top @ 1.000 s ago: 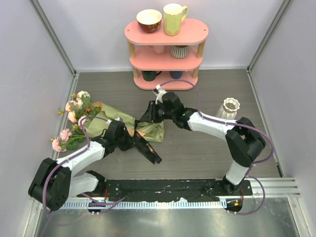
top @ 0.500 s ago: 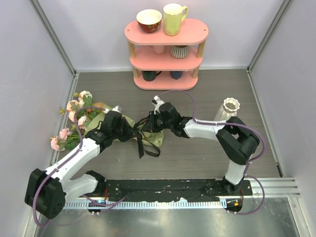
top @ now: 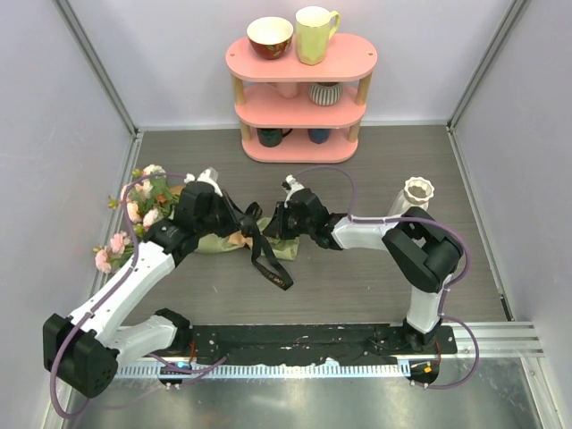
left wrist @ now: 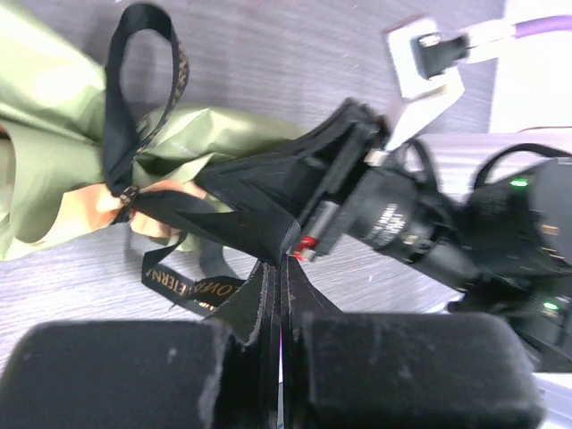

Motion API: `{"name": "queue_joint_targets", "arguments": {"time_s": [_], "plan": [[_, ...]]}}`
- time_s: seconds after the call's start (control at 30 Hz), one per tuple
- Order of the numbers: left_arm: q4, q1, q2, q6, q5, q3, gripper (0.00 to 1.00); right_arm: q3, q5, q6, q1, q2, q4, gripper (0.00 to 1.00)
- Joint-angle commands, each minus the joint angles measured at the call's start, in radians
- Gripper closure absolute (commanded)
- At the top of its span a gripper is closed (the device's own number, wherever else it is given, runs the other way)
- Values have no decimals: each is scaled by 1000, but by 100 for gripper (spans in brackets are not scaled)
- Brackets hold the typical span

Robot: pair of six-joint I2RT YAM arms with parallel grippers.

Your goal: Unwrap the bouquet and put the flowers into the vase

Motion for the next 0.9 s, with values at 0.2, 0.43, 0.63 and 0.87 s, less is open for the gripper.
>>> {"name": "queue_joint_targets", "arguments": {"time_s": [0.2, 0.43, 0.63, 0.87], "plan": [[-42, 3, -116, 146, 18, 282, 100, 48, 47, -8, -18, 57, -1, 88], [-36, 5, -199, 228, -9, 437, 100, 66, 47, -11, -21, 77, -13, 87], [25, 3, -222, 249, 31, 525, 100, 84, 51, -21, -21, 95, -27, 88], [38, 5, -205, 264, 60, 641, 100, 110, 50, -30, -22, 109, -51, 87]]}}
